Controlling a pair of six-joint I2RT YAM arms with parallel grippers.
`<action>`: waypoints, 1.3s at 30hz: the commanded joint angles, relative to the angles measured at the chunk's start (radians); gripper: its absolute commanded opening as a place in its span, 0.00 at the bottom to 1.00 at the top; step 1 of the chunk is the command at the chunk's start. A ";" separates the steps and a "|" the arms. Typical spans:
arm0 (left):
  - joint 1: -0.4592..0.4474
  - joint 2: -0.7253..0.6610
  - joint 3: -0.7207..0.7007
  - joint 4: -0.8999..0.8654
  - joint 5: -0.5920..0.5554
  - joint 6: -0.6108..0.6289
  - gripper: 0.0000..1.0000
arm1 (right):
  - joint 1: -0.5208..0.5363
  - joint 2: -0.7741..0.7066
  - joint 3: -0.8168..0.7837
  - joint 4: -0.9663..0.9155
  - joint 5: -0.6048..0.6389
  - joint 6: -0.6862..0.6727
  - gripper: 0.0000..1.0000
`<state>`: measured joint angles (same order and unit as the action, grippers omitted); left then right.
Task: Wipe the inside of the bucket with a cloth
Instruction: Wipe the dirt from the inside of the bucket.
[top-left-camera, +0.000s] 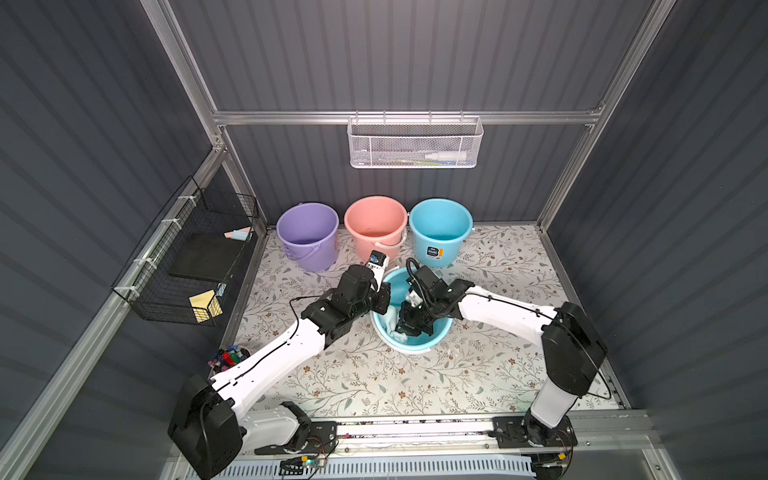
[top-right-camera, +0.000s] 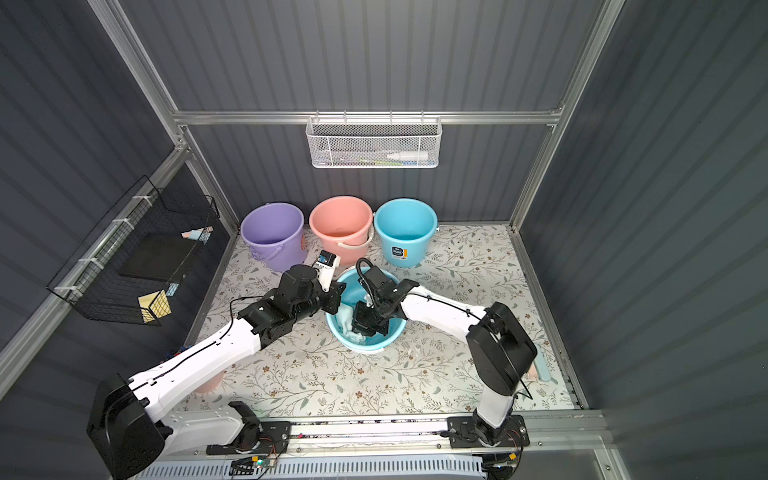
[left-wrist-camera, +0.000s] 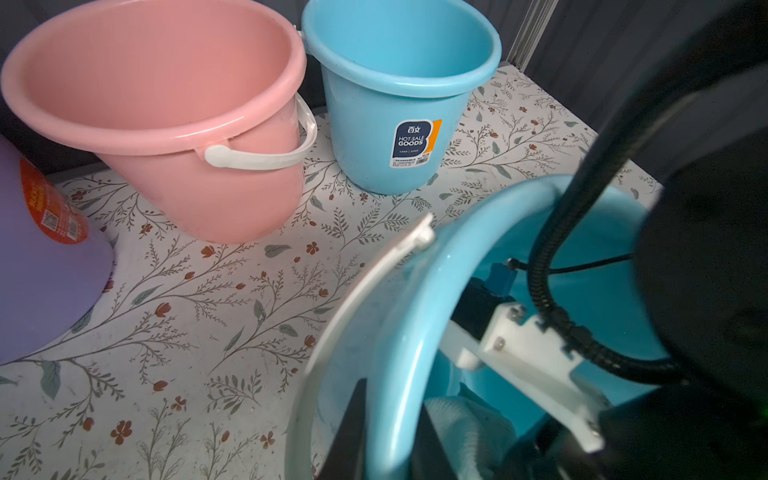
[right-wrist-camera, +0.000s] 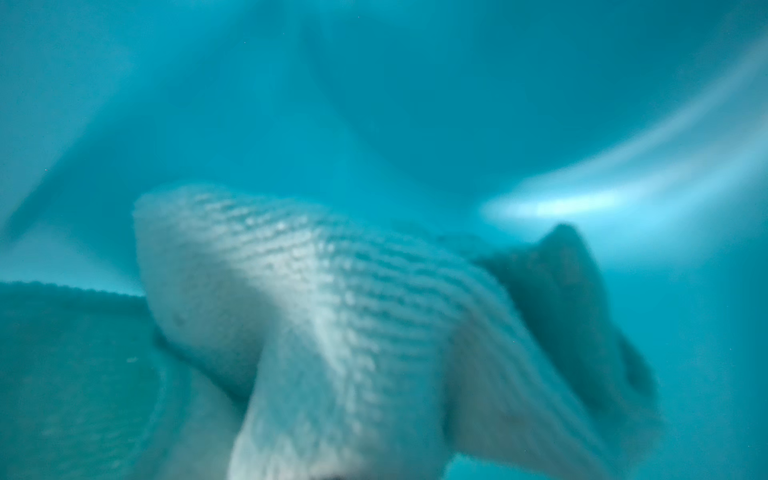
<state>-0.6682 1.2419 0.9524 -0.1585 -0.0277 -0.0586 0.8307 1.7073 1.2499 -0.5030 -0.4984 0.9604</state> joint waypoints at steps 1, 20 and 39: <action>-0.008 -0.037 0.013 0.036 0.018 0.031 0.00 | -0.021 -0.039 0.016 0.002 -0.101 0.099 0.00; -0.008 -0.050 0.013 0.036 0.028 0.031 0.00 | -0.036 -0.031 -0.115 0.463 0.122 0.751 0.00; -0.008 -0.050 0.012 0.037 0.026 0.031 0.00 | -0.033 0.307 0.116 0.354 0.380 0.771 0.00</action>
<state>-0.6483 1.2339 0.9524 -0.1028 -0.0982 -0.0586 0.8341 1.9522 1.3361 -0.1120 -0.2237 1.6524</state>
